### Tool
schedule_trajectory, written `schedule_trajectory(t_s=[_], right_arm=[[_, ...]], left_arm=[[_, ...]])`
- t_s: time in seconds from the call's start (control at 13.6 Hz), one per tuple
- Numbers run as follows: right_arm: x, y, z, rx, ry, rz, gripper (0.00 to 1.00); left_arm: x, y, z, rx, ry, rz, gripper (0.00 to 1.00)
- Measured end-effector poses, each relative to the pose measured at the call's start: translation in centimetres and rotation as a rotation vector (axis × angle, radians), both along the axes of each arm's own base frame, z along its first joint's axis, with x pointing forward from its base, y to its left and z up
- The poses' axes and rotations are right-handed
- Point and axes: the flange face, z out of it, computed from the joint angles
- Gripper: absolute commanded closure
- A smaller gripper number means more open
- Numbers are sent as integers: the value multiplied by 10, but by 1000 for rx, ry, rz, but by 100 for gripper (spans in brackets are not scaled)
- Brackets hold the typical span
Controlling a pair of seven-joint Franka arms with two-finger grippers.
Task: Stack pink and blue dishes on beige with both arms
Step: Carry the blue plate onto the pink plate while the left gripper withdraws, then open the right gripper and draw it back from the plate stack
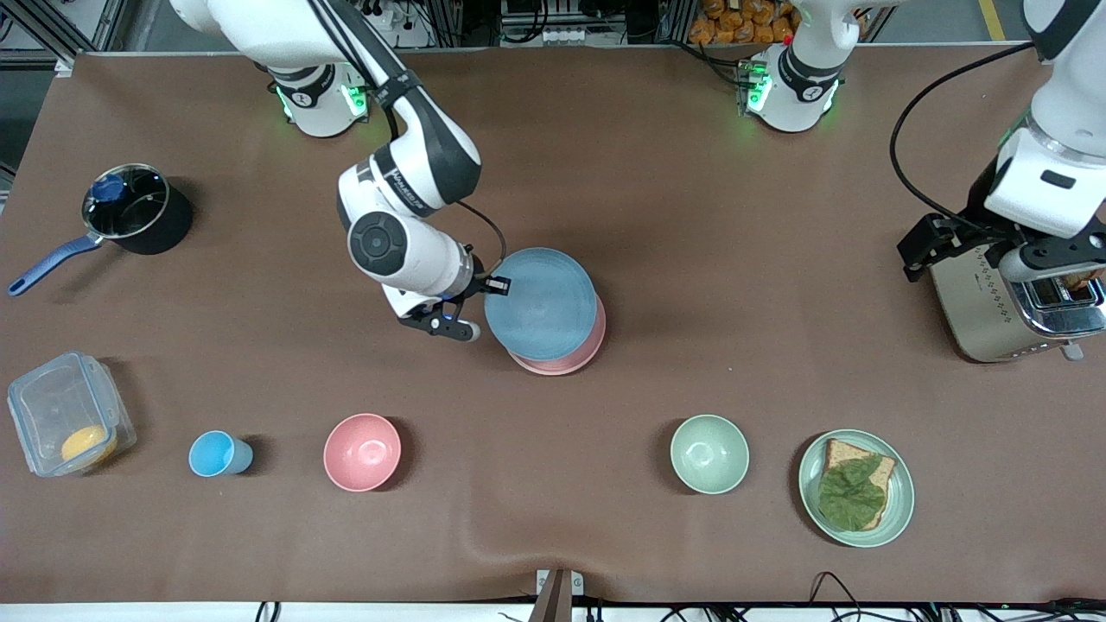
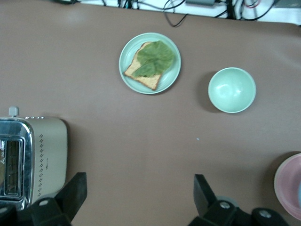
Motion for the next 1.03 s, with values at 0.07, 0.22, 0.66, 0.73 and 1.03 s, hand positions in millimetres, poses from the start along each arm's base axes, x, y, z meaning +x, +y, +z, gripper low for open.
schedule_trajectory(t_s=[0.07, 0.22, 0.66, 0.73, 1.03], right_arm=[[-3, 6, -8, -2, -4, -1, 100], [-7, 15, -23, -5, -11, 1, 100], [0, 16, -49, -4, -42, -22, 100], [0, 16, -51, -5, -41, -22, 100], [0, 14, -57, -11, -35, -24, 0]], left_arm=[[-2, -3, 1, 2, 8, -5, 0], [-4, -1, -4, 8, 45, 0, 0], [-3, 35, -15, -91, 143, 9, 0], [-3, 41, -18, -91, 165, 2, 0], [-5, 42, -26, -88, 206, -2, 0]])
